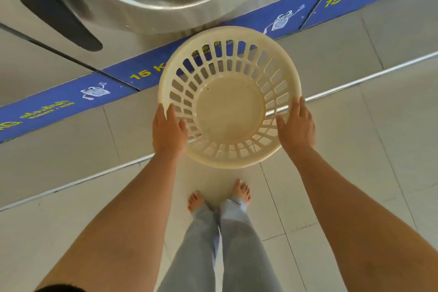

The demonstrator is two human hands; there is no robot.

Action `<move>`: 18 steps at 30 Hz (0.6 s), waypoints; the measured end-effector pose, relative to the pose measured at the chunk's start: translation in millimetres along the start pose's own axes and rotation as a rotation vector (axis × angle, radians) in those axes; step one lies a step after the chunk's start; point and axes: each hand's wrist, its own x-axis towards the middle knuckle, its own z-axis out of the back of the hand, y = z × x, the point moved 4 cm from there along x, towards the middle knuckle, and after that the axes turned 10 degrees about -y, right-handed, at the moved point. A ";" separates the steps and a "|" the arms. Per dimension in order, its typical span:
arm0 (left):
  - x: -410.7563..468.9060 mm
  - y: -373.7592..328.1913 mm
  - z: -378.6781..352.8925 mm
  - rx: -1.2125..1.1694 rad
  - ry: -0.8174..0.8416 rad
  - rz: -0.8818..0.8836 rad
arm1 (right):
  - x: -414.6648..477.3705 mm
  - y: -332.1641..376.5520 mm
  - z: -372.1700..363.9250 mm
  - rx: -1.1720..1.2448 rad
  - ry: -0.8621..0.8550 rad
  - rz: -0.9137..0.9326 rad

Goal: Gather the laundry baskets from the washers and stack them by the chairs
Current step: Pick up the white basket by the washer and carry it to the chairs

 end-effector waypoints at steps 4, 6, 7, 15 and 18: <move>23.1 4.8 -26.8 -0.014 -0.029 0.079 | 31.9 -8.5 -24.1 0.012 -0.023 -0.004; 33.5 7.1 -34.0 -0.022 -0.060 0.116 | 45.8 -11.7 -30.3 0.036 -0.062 0.007; 38.3 8.6 -36.8 -0.023 -0.069 0.127 | 51.6 -13.1 -32.5 0.050 -0.077 0.017; 53.8 16.7 -45.6 -0.033 -0.101 0.106 | 68.7 -17.6 -44.1 0.207 -0.112 -0.056; 48.3 12.8 -42.5 -0.041 -0.149 0.100 | 65.0 -20.0 -42.9 0.213 -0.109 -0.062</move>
